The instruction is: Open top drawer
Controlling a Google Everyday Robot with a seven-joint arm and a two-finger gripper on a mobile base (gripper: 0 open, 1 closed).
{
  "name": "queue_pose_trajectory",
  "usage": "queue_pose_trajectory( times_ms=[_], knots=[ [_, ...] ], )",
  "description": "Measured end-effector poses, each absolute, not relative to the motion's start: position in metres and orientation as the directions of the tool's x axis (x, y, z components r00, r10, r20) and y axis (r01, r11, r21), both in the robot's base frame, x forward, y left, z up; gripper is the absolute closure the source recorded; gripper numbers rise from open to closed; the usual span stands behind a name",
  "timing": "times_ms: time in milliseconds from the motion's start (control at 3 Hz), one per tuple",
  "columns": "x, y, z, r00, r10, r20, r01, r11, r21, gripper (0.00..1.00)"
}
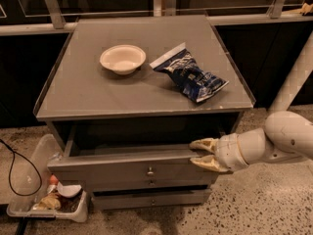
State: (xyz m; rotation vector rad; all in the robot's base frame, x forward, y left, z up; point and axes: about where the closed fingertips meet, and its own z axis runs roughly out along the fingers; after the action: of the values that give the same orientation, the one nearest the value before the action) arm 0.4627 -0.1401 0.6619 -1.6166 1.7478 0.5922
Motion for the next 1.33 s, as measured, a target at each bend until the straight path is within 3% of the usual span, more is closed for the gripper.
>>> queue_pose_trajectory(
  times_ms=[333,1333],
  knots=[
    [0.4627,-0.1401,0.6619,-0.003,-0.679,-0.734,-0.985,0.127,-0.114,0.81],
    [0.4625,-0.1402,0.6637,-0.003,-0.679,-0.735,-0.985,0.127,-0.113,0.11]
  ],
)
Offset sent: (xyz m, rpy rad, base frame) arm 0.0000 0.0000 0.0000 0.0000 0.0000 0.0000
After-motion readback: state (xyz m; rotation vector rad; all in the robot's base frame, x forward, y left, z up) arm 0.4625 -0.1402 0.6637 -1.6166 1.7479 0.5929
